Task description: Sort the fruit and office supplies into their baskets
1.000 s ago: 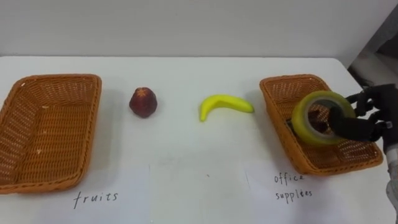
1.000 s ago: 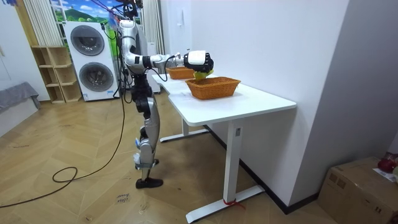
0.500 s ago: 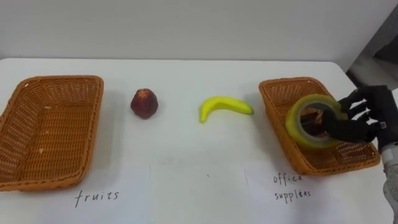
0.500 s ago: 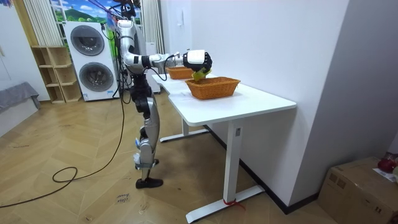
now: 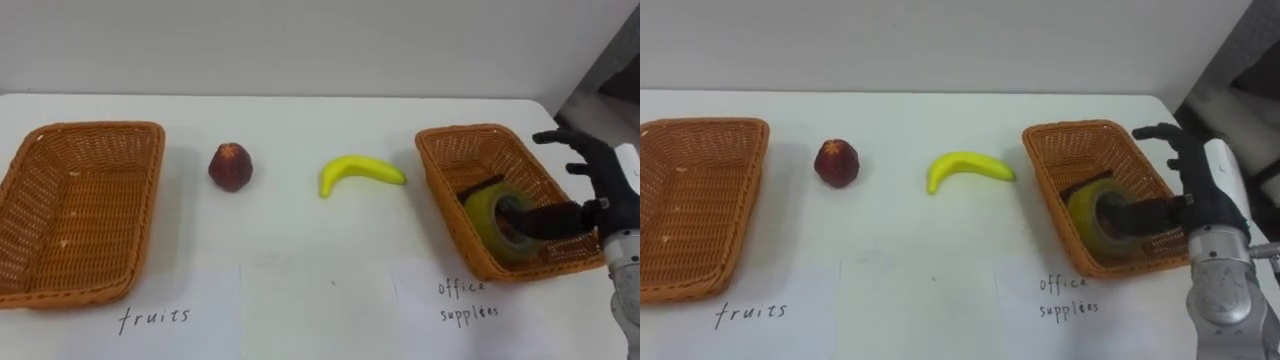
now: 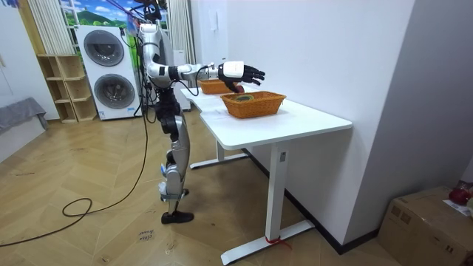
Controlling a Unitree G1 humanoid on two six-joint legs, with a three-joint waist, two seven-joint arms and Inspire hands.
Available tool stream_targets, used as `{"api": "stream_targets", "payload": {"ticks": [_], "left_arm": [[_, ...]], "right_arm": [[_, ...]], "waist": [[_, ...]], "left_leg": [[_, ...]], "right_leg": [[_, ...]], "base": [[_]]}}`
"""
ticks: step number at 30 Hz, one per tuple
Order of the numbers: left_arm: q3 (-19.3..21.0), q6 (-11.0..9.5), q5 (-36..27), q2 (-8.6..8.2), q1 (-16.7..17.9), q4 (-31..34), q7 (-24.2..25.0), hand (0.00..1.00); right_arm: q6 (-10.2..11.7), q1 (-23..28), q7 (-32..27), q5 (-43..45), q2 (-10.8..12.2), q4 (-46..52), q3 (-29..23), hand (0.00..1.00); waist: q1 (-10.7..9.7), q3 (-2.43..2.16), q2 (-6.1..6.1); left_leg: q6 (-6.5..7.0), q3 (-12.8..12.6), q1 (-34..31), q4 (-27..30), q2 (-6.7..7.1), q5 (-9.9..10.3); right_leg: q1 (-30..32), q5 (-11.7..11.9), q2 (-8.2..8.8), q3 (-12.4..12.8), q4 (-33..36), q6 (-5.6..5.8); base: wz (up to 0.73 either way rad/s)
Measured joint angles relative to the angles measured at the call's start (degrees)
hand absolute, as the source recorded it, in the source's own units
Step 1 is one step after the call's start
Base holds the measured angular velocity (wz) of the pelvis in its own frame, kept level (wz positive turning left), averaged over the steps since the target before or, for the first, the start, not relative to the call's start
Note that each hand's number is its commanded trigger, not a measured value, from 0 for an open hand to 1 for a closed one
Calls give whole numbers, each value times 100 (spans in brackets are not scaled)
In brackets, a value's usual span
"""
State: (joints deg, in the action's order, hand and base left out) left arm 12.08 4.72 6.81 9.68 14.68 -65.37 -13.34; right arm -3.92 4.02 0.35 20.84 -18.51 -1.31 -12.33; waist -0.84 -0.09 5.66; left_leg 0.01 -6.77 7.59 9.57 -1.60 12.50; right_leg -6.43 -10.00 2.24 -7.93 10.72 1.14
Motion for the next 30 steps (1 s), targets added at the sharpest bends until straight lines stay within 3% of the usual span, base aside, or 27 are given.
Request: {"api": "stream_targets", "payload": {"ticks": [17,30], "left_arm": [[7,21,6,0,-11,16,-4,0],[1,20,-50,1,-26,30,-18,0]], "right_arm": [[-120,0,16,-3,-1,170,-5,0],[-120,0,14,-34,-1,220,-5,0]], "waist": [[1,-31,-37],[-16,-23,-41]], "left_leg": [[0,-7,-8,-1,-2,0],[0,13,-7,-4,0,1]], "right_leg": [[13,1,-1,2,0,-1],[8,1,-1,2,0,-1]], "base": [[0],[0]]}}
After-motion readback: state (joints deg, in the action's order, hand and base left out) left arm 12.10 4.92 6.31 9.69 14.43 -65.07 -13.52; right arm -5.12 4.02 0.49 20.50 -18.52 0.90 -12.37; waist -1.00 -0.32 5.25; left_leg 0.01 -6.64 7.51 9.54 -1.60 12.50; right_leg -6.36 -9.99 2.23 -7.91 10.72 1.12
